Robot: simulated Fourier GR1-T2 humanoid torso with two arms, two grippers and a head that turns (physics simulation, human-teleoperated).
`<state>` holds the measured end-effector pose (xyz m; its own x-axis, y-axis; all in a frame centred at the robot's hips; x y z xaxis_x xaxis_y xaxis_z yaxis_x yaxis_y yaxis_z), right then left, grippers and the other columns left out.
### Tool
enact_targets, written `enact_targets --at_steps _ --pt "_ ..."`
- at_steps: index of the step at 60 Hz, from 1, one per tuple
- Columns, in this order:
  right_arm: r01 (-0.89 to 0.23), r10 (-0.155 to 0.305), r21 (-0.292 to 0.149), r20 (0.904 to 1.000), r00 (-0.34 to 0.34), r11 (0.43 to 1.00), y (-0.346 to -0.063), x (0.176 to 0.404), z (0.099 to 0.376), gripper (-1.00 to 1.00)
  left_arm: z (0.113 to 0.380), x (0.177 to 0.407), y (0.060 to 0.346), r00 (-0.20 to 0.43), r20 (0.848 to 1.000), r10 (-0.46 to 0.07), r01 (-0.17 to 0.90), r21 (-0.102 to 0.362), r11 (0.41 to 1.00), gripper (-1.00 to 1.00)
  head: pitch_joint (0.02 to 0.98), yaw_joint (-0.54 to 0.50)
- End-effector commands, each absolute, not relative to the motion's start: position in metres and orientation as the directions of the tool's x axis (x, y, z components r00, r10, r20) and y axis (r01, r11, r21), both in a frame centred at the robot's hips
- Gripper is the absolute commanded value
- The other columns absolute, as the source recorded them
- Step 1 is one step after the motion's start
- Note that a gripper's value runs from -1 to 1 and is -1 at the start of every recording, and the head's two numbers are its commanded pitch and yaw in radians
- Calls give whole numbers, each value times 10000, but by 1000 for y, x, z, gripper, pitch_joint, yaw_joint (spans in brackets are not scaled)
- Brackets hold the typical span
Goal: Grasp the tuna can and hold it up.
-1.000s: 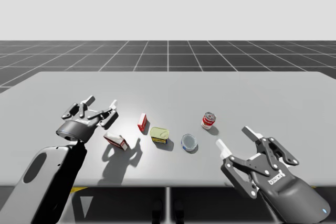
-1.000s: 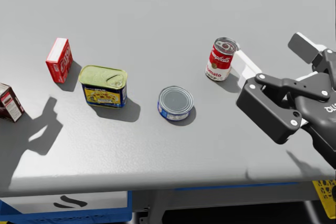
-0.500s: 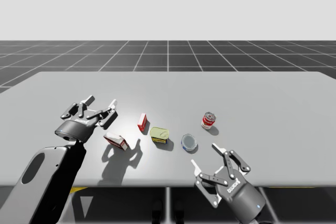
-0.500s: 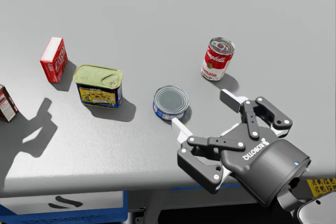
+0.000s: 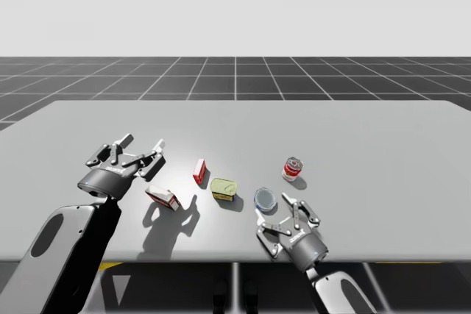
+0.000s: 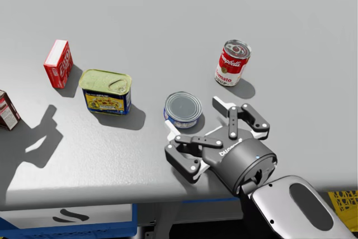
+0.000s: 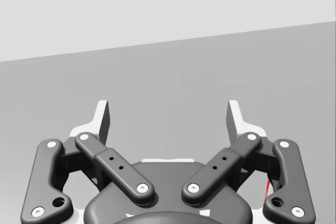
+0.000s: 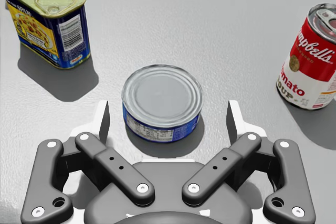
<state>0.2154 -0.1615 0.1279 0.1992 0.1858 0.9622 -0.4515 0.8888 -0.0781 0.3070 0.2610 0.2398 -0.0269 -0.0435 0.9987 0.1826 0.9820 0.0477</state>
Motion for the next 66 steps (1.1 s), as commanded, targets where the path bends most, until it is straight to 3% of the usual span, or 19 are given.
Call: enact_targets --at_steps 1,6,19,27,29,31,32,34,36,42,59,66 --pt "-4403 1899 -780 9578 2160 8945 -153 228 120 -1000 240 307 261 -266 9987 -438 1842 480 9817 -1000 922 -154" --pt "-4336 2086 -984 9542 2143 8957 -149 234 119 -1000 240 307 260 -270 9987 -443 1853 485 9815 -1000 923 -153" --pt "-4352 2199 -993 9465 2361 8948 -140 244 118 -1000 240 307 260 -258 9987 -448 1871 489 9811 -1000 919 -149" --pt "-4432 2345 -970 9347 2670 8912 -139 246 116 -1000 239 307 259 -238 9986 -480 1907 516 9803 -1000 915 -149" --pt "-4838 2551 -952 9266 2763 8700 -140 245 115 -1000 239 307 259 -231 9985 -495 1920 530 9800 -1000 913 -152" --pt "-4683 2461 -949 9299 2734 8785 -140 245 115 -550 239 307 259 -229 9985 -499 1927 533 9798 -1000 911 -152" --pt "-4480 2396 -975 9318 2726 8887 -141 244 114 420 239 307 259 -229 9985 -507 1933 542 9796 -1000 909 -153" --pt "-4546 2415 -960 9309 2739 8855 -142 243 114 1000 239 307 258 -217 9984 -516 1944 548 9794 -1000 904 -154" --pt "-4572 2326 -870 9336 2726 8851 -142 242 114 1000 239 307 258 -207 9984 -524 1954 555 9792 -1000 896 -157" --pt "-4458 2289 -809 9295 2890 8915 -143 241 113 1000 239 307 258 -204 9983 -544 1967 573 9788 -1000 845 -159" --pt "-4469 2103 -606 9326 2934 8925 -145 239 113 1000 238 306 257 -183 9982 -577 1973 602 9785 -1000 561 -167" --pt "-4428 2073 -609 9342 2904 8946 -145 239 114 1000 237 305 256 -181 9982 -570 1967 594 9787 -1000 488 -171"
